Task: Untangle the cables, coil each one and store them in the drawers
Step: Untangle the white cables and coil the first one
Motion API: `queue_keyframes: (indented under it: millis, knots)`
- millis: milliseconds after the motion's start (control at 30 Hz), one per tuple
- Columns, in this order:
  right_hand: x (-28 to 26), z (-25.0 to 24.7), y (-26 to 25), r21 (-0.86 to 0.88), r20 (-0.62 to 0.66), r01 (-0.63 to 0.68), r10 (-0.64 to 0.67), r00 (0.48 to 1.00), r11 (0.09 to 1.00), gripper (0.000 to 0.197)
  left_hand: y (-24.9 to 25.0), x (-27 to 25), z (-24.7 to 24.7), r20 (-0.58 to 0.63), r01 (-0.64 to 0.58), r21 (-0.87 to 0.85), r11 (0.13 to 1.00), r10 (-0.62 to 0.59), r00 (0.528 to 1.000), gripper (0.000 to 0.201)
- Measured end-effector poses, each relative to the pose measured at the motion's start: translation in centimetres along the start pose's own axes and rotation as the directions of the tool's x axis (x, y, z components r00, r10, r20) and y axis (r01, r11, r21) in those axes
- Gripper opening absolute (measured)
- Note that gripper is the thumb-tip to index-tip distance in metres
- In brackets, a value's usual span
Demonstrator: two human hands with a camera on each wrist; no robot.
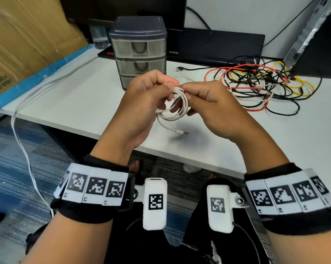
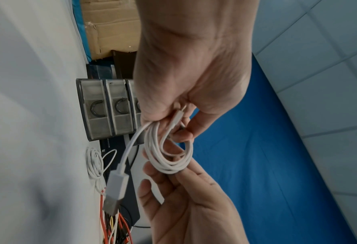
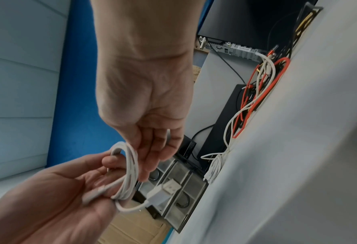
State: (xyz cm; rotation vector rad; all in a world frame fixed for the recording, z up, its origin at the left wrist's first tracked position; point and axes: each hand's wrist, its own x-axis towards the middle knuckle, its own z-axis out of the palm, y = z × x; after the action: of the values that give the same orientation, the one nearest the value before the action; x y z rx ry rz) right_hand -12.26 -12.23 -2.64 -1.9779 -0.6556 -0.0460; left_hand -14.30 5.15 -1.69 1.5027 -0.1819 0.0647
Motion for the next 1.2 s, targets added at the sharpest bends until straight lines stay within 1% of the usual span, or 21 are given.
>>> queue_keyframes:
  millis: [67,133,233,333,433,533,600,700,767,833,933,1000,1067,1133,1200]
  knots:
    - [-0.3,-0.3,-0.2,0.094,0.050,-0.074,0.070,0.996,0.993,0.034,-0.1,0.1,-0.1,-0.012,0.011,-0.004,1.000,-0.011,1.000,0.022]
    - [-0.4,-0.5,-0.4,0.149,0.065,-0.106,0.097,0.993,0.983,0.033,-0.2,0.1,-0.1,-0.021,0.018,-0.010,1.000,-0.018,1.000,0.022]
    - [-0.4,0.1,-0.4,0.062,0.049,-0.030,0.027,0.998,0.998,0.015,-0.1,0.2,0.2,-0.033,0.013,-0.020,1.000,-0.014,0.999,0.020]
    - [-0.2,0.5,0.0,0.031,0.001,-0.002,0.002,1.000,1.000,0.016,-0.1,0.3,0.4,-0.051,0.037,-0.057,0.998,-0.040,0.998,0.018]
    - [0.1,0.3,0.2,-0.041,0.028,0.005,-0.004,1.000,0.999,0.016,-0.2,0.4,0.3,-0.064,0.084,-0.111,0.990,-0.091,0.994,0.020]
    - [0.3,0.3,0.0,-0.129,0.057,-0.006,0.013,0.998,0.992,0.014,-0.4,0.5,0.4,-0.093,0.106,-0.123,0.987,-0.118,0.989,0.020]
    - [0.5,0.2,-0.2,-0.111,0.073,-0.027,0.035,0.997,0.993,0.016,-0.5,0.7,0.3,-0.127,0.097,-0.129,0.987,-0.114,0.985,0.020]
    - [0.3,-0.1,-0.5,-0.015,0.168,-0.108,0.109,0.980,0.994,0.027,-0.2,1.0,0.0,-0.169,0.070,-0.177,0.982,-0.100,0.980,0.020]
    - [0.1,-0.1,-0.5,-0.058,0.255,-0.173,0.182,0.950,0.983,0.035,0.0,1.2,-0.1,-0.187,0.056,-0.199,0.978,-0.094,0.978,0.020]
    - [0.0,0.2,-0.4,-0.124,0.297,-0.209,0.238,0.925,0.970,0.034,0.1,1.3,-0.3,-0.197,0.047,-0.211,0.976,-0.090,0.976,0.019]
    - [-0.1,0.3,-0.3,-0.193,0.230,-0.167,0.210,0.950,0.967,0.011,0.2,1.5,-1.0,-0.211,0.047,-0.235,0.971,-0.098,0.973,0.017]
    - [0.0,0.0,-0.3,-0.269,0.190,-0.150,0.205,0.960,0.951,0.009,0.2,1.6,-1.6,-0.220,0.051,-0.261,0.964,-0.111,0.969,0.017]
    - [0.2,-0.4,-0.5,-0.339,0.133,-0.135,0.189,0.973,0.931,0.008,0.2,1.7,-1.9,-0.225,0.057,-0.245,0.968,-0.114,0.968,0.017]
    - [0.4,-0.7,-1.0,-0.376,0.050,-0.103,0.132,0.990,0.921,0.005,0.2,1.9,-1.8,-0.230,0.062,-0.174,0.983,-0.102,0.968,0.017]
    - [0.6,-0.8,-1.8,-0.373,-0.018,-0.051,0.048,0.999,0.926,0.004,0.3,1.9,-1.4,-0.237,0.056,-0.091,0.994,-0.077,0.968,0.019]
